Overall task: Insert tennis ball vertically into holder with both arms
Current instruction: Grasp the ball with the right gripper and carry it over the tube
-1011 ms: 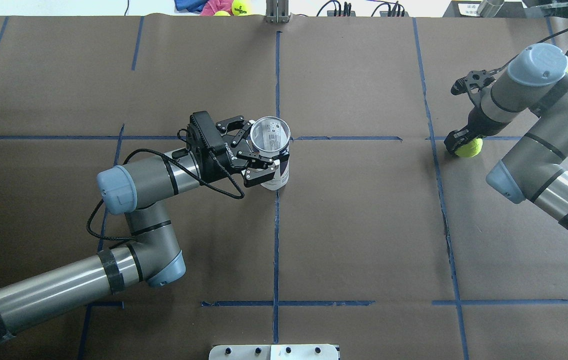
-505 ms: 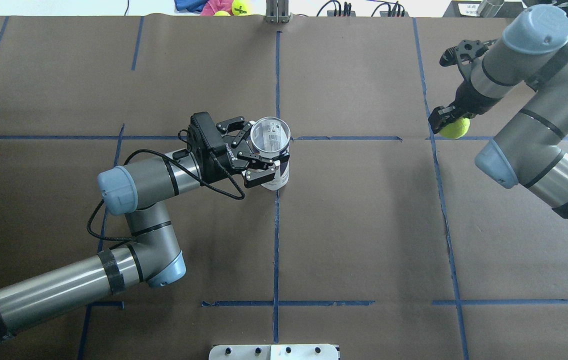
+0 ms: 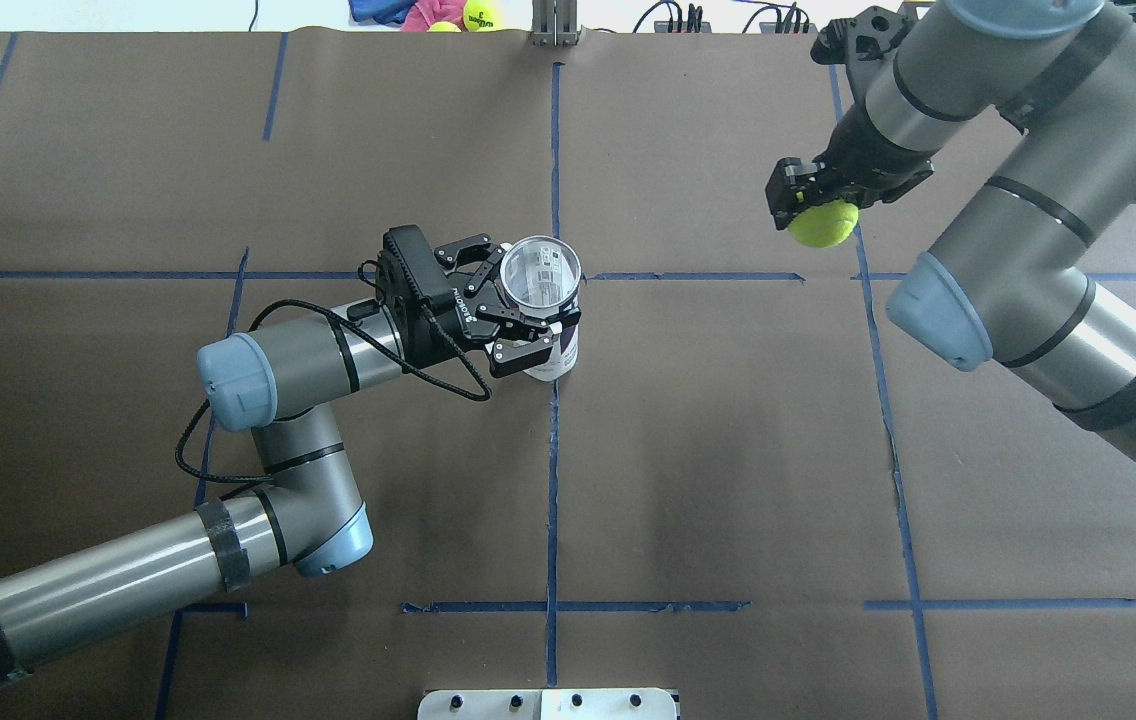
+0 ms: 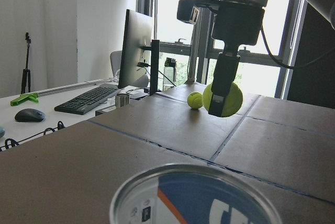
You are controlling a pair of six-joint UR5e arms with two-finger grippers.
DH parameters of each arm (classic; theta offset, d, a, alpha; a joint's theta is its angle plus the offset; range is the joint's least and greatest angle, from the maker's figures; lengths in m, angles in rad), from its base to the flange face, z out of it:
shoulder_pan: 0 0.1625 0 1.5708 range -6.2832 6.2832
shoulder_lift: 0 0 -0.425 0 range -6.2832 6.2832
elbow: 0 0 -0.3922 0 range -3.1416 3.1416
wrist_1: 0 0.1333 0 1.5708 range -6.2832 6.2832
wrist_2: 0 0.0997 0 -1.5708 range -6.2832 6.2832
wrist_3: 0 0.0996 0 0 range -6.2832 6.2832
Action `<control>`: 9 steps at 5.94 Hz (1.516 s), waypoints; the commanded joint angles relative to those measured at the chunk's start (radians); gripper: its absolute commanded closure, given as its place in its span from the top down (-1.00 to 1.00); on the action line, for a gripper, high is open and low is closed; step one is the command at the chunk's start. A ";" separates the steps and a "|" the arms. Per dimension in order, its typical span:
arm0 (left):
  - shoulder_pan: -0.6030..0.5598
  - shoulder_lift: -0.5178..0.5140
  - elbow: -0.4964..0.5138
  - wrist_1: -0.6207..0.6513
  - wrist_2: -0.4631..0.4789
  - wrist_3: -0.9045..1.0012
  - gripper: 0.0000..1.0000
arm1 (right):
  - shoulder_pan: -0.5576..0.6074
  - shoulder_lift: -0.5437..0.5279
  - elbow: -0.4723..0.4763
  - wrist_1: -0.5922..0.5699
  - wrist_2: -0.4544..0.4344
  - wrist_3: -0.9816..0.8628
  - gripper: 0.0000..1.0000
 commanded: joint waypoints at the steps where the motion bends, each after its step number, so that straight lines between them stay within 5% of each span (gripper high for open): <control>1: 0.000 -0.002 0.000 0.002 0.000 0.000 0.78 | -0.059 0.197 0.033 -0.200 -0.008 0.125 -0.79; 4: 0.002 -0.003 0.000 0.017 0.000 0.000 0.78 | -0.189 0.345 -0.009 -0.214 -0.096 0.342 -0.72; 6: 0.002 -0.003 -0.002 0.017 0.000 0.000 0.78 | -0.234 0.435 -0.116 -0.212 -0.145 0.404 -0.17; 8: 0.002 -0.003 -0.002 0.017 0.000 -0.001 0.78 | -0.237 0.448 -0.154 -0.212 -0.158 0.395 -0.04; 9: 0.002 -0.003 0.000 0.017 0.000 -0.001 0.78 | -0.237 0.444 -0.157 -0.212 -0.160 0.389 0.21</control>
